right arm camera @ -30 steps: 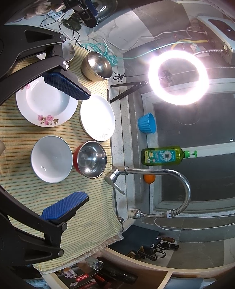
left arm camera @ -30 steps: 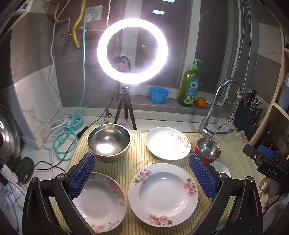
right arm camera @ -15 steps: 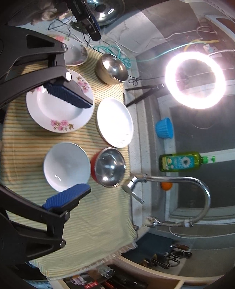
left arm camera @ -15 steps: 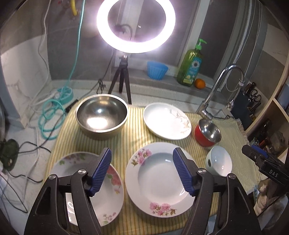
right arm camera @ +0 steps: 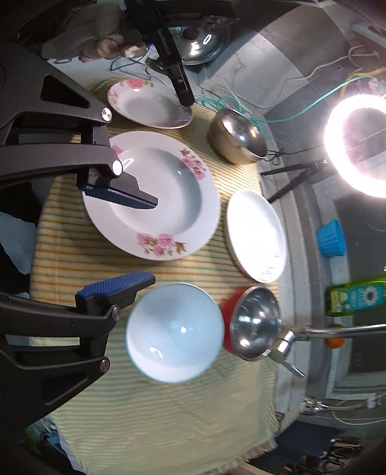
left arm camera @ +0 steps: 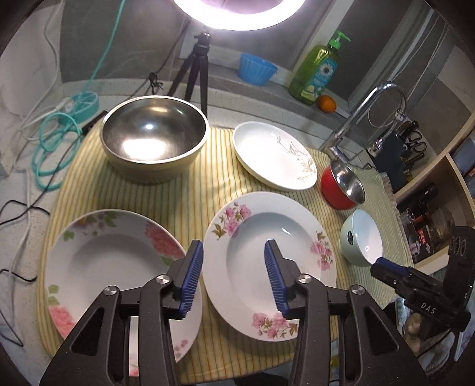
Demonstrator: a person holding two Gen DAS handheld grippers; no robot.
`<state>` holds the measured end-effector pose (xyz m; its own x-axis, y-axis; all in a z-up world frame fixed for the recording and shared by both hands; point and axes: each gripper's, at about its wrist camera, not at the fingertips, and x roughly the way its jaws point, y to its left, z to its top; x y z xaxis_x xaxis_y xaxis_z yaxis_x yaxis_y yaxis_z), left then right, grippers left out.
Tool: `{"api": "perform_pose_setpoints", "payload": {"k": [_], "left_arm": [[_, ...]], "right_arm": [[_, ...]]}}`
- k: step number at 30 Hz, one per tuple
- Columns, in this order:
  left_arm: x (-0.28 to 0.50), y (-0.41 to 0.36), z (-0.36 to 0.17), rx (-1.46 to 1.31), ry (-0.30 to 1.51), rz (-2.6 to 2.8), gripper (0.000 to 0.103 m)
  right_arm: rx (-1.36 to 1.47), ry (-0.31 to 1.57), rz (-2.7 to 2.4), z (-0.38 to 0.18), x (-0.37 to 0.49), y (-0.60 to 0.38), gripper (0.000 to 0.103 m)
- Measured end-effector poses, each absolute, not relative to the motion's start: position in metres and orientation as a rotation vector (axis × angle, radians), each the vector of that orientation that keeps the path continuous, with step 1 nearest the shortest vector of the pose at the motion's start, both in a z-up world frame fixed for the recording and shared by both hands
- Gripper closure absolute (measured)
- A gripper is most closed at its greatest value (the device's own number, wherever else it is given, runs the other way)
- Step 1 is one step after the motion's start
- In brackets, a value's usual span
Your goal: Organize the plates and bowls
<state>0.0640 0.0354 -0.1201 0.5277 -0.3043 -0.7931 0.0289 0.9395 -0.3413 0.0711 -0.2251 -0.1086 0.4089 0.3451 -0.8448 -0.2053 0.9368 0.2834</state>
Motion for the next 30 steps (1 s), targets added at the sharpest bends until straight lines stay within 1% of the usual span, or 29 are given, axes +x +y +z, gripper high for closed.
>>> {"api": "perform_pose_setpoints", "payload": {"k": [3, 4, 12, 14, 16, 19, 30], "left_arm": [[0.071, 0.034, -0.126, -0.299, 1.024, -0.226, 0.068], [0.074, 0.036, -0.128, -0.298, 1.031, -0.23, 0.07], [0.102, 0.037, -0.145, -0.285, 1.094, -0.277, 0.072], [0.109, 0.038, -0.149, -0.288, 1.108, -0.283, 0.072], [0.115, 0.038, -0.155, -0.298, 1.121, -0.292, 0.072], [0.121, 0.037, -0.16, -0.303, 1.14, -0.307, 0.074], [0.135, 0.045, -0.174, -0.32, 1.187, -0.316, 0.074]], "right_arm": [[0.175, 1.149, 0.36, -0.121, 0.071, -0.227, 0.068], [0.192, 1.167, 0.365, -0.126, 0.07, -0.227, 0.071], [0.284, 1.233, 0.344, -0.152, 0.07, -0.229, 0.073], [0.292, 1.242, 0.332, -0.157, 0.073, -0.229, 0.074], [0.311, 1.251, 0.327, -0.162, 0.073, -0.231, 0.078], [0.336, 1.26, 0.31, -0.167, 0.076, -0.233, 0.078], [0.386, 1.283, 0.276, -0.181, 0.084, -0.238, 0.079]]}}
